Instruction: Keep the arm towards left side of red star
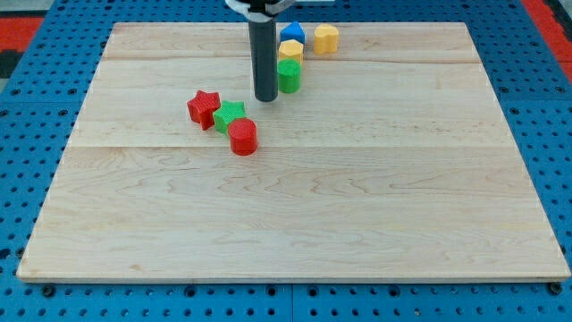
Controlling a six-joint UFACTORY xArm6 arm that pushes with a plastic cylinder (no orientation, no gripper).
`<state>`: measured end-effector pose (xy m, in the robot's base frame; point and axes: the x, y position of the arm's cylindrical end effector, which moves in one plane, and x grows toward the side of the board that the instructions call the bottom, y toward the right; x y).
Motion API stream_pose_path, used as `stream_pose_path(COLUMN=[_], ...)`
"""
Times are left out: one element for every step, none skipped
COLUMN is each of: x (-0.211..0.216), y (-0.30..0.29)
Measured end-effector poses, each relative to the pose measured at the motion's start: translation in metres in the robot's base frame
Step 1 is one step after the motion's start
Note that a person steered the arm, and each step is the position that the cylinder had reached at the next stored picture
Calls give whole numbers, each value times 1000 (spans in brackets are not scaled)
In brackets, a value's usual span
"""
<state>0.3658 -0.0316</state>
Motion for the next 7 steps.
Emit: stream_pose_path(x=[56, 86, 100, 96, 73, 45, 22], y=[-27, -68, -111, -151, -171, -177, -173])
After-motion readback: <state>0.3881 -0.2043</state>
